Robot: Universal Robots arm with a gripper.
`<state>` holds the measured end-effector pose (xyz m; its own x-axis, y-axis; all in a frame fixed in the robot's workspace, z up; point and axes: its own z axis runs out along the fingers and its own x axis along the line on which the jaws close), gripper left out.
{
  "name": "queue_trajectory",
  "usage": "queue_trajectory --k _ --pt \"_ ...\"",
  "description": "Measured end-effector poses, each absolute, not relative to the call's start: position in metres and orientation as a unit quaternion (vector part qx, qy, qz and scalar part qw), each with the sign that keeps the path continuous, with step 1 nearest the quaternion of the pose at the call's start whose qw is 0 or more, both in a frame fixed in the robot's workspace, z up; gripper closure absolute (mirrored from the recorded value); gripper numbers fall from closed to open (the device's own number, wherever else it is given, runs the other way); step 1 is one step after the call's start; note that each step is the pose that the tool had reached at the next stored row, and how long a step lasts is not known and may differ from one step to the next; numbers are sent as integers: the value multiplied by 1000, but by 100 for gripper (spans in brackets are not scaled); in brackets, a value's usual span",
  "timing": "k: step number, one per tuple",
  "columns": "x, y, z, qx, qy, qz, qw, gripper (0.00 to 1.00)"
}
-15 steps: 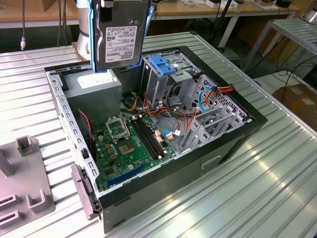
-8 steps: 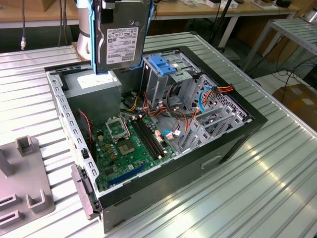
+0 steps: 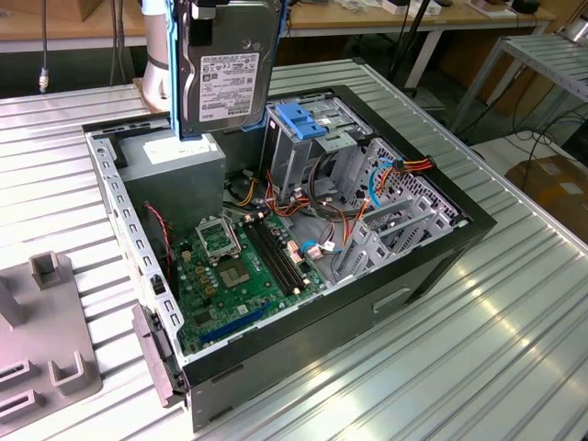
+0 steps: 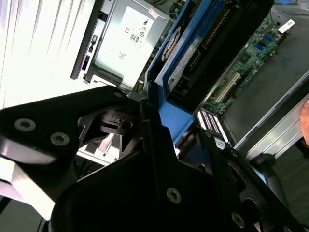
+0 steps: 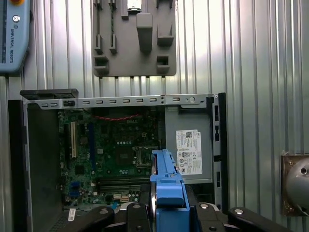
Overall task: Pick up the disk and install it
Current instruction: 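Insert the disk into the insertion slot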
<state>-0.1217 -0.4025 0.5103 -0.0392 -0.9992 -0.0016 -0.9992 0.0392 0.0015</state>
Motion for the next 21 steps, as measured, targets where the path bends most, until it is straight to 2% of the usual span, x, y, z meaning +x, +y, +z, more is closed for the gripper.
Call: queue_trajectory --k 21 --pt "-120 -411 510 -693 721 1 0 63"
